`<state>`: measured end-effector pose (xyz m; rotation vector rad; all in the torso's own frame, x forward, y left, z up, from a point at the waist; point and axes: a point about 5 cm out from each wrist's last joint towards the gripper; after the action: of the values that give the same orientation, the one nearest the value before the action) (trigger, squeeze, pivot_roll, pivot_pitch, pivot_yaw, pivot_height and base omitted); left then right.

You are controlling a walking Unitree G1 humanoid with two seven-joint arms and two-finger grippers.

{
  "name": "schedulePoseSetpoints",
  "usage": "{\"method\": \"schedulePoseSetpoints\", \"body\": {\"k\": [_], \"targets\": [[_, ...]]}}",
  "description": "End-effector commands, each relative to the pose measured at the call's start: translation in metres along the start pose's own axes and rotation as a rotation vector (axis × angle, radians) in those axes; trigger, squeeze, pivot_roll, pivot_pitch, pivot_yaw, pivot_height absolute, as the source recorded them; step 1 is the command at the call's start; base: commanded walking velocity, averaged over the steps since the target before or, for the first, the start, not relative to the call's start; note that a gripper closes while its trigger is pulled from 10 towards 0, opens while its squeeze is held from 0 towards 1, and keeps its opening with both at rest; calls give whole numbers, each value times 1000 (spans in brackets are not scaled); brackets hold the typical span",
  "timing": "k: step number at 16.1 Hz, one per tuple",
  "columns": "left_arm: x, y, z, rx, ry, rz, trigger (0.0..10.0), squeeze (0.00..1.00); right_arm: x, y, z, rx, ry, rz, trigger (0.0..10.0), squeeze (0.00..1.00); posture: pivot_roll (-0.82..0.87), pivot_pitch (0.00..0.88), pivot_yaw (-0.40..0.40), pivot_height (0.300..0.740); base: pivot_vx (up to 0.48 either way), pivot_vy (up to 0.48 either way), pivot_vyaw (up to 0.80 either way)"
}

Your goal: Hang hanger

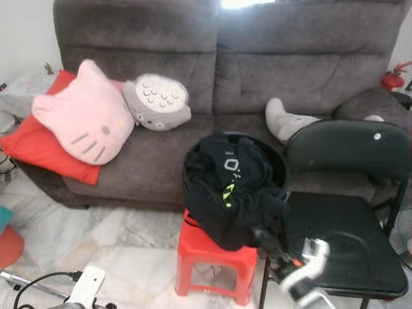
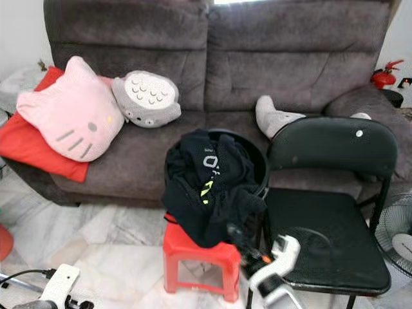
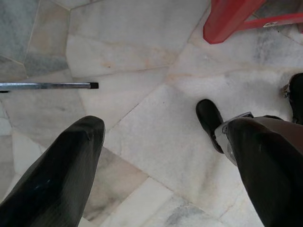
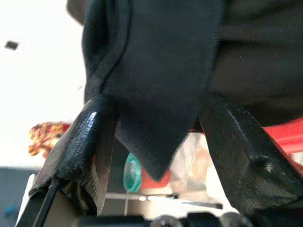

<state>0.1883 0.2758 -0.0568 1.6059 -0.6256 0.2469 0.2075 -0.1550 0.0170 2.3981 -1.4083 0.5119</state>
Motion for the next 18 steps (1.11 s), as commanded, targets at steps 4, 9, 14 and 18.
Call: {"method": "schedulePoseSetpoints", "body": {"k": [4, 9, 14, 18], "targets": [[-1, 2, -5, 20, 7, -5, 10000, 0, -12, -4, 4, 43, -37, -46, 10000, 0, -121, 0, 10, 740, 0, 0, 0], [-2, 2, -5, 7, -8, -3, 10000, 0, -17, 1, 10, 44, -42, -55, 10000, 0, -132, 0, 15, 740, 0, 0, 0], [-4, 3, -6, 6, -15, -7, 10000, 0, -26, 6, 33, -63, -60, -43, 10000, 0, -127, 0, 18, 740, 0, 0, 0], [-4, 3, -7, 7, -21, -6, 10000, 0, -21, 6, 33, -3, -67, -15, 10000, 0, -128, 0, 21, 740, 0, 0, 0]]}}
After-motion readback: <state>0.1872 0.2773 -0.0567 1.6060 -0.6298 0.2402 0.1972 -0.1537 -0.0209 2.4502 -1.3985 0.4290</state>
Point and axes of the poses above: a point about 5 cm out from each wrist's last joint towards the gripper, its own y axis pointing back from the gripper into the wrist, its own x axis along the axis of the wrist's last joint, z = x × y, and after that the axes turned 2 degrees about y, right-handed
